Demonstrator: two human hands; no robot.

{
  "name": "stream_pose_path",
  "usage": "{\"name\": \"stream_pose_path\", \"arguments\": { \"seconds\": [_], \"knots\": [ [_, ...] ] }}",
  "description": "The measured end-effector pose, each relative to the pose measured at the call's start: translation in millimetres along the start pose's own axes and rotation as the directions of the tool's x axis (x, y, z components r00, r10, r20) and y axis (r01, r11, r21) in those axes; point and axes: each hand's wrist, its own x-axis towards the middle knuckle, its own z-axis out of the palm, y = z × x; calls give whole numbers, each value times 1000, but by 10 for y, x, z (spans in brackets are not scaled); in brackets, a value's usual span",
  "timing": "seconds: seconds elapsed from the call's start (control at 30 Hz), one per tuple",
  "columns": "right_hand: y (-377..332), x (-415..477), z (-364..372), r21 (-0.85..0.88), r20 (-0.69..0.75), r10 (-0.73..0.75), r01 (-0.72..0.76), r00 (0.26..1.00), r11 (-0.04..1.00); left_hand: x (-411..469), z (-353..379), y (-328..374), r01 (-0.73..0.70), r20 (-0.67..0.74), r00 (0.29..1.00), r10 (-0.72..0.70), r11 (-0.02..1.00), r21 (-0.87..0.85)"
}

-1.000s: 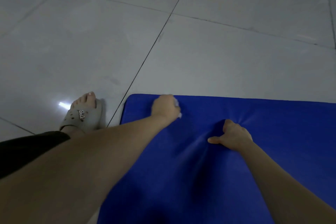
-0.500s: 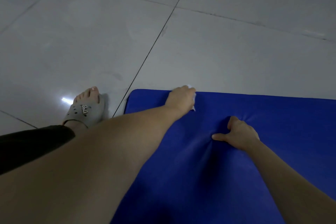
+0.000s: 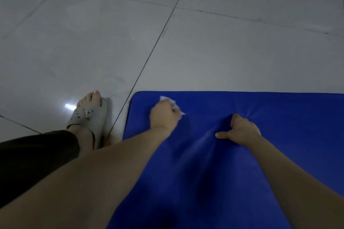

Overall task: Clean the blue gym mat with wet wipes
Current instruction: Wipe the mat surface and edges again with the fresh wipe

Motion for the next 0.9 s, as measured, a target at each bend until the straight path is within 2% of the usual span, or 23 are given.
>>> {"name": "stream_pose_path", "arguments": {
  "seconds": [0.07, 0.17, 0.3, 0.37, 0.4, 0.47, 0.57, 0.63, 0.73, 0.77, 0.83, 0.9],
  "knots": [
    [6, 25, 2, -16, 3, -5, 5, 1000, 1000, -133, 313, 413, -100, 126, 987, 99, 995, -1],
    [29, 55, 24, -17, -6, -27, 27, 1000, 999, -366, 676, 854, -295, 283, 920, 270, 954, 50],
    [63, 80, 23, -12, 25, -43, 43, 999, 999, -210, 541, 676, -513, 387, 816, 430, 847, 139],
    [75, 99, 15, -9, 42, -33, 34, 999, 999, -83, 350, 429, -526, 393, 815, 426, 828, 193],
    [80, 95, 19, 0, 50, -28, 29, 998, 1000, -53, 248, 284, -500, 370, 833, 411, 846, 185],
    [59, 62, 34, 17, 57, -15, 14, 998, 1000, -6, 10, -54, -346, 297, 907, 298, 930, 124],
    [-22, -95, -26, 42, 97, -14, 10, 995, 999, 44, -413, -664, -90, 131, 989, 61, 970, 227],
    [27, -307, -83, 21, 162, -22, 19, 986, 1000, 48, -596, -914, 37, 84, 995, -58, 972, 233],
    [346, -733, 74, -179, 279, 130, -81, 951, 981, 25, -595, -921, 177, 22, 983, -185, 966, 191],
    [469, -848, 177, -224, 283, 181, -119, 942, 967, 19, -542, -863, 222, -16, 975, -222, 962, 161],
    [634, -968, 389, -208, 233, 216, -168, 948, 964, -36, -390, -706, 280, -57, 960, -275, 952, 120],
    [683, -970, 483, -187, 160, 189, -158, 969, 970, -175, -195, -461, 242, -49, 970, -238, 963, 121]
  ]
}}
